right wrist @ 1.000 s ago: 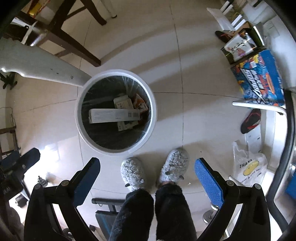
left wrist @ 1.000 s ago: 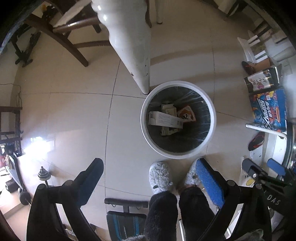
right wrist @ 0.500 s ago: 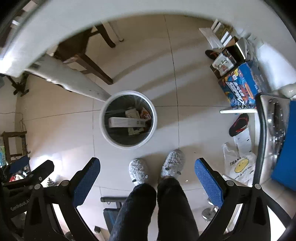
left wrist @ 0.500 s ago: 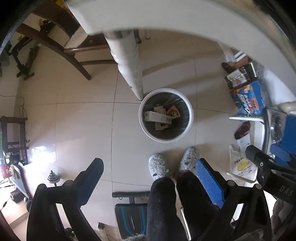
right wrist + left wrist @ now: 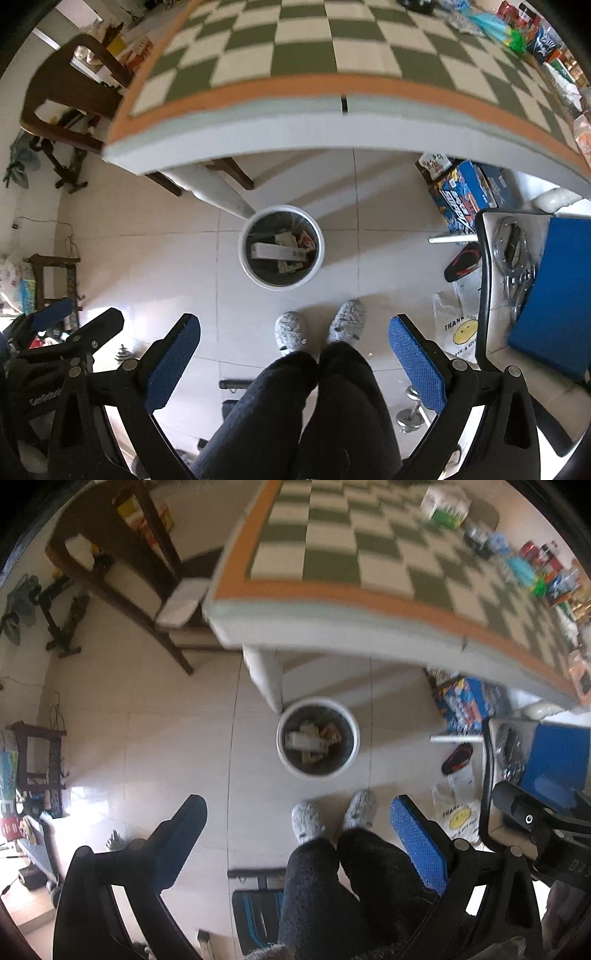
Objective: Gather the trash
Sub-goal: 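Move both tools back from the bin to the table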
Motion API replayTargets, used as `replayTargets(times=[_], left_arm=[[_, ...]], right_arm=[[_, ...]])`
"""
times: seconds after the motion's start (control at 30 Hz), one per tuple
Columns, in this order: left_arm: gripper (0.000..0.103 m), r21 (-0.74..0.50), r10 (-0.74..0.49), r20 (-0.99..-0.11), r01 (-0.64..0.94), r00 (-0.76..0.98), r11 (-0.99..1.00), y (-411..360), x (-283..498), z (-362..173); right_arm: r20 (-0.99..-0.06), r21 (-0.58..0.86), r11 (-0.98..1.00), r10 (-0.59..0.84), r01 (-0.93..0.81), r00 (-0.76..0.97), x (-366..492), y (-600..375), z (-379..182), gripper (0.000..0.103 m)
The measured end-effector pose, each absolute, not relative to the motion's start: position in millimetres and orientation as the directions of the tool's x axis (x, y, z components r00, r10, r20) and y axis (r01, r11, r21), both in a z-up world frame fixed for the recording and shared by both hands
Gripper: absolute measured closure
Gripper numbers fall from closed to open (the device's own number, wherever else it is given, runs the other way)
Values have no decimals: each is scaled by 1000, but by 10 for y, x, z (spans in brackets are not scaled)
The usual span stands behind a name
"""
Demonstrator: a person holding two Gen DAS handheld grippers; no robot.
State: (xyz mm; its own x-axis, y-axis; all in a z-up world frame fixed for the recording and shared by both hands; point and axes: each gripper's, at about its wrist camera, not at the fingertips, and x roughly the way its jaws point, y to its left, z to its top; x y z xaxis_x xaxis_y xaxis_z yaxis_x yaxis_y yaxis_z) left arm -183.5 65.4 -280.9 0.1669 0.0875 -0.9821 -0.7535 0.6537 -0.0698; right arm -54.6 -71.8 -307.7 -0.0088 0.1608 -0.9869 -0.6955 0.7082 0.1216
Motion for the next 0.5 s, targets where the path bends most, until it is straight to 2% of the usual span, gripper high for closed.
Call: replayTargets(times=[0.17, 0.3, 0.5], left_arm=[[1, -83, 144, -960, -736, 240, 672, 889, -1418, -2373], [1, -64, 196, -941, -715, 275, 697, 1149, -791, -2090], [1, -123, 160, -936, -719, 313, 684, 1638, 341, -1912]], right_arm=[[-968, 202, 756, 250, -623, -10, -231, -653, -2579, 0], [-952, 243, 796, 304, -555, 19, 298, -598, -2280, 0], [-941, 262, 869, 326, -420, 87, 1446, -622, -2113, 0]])
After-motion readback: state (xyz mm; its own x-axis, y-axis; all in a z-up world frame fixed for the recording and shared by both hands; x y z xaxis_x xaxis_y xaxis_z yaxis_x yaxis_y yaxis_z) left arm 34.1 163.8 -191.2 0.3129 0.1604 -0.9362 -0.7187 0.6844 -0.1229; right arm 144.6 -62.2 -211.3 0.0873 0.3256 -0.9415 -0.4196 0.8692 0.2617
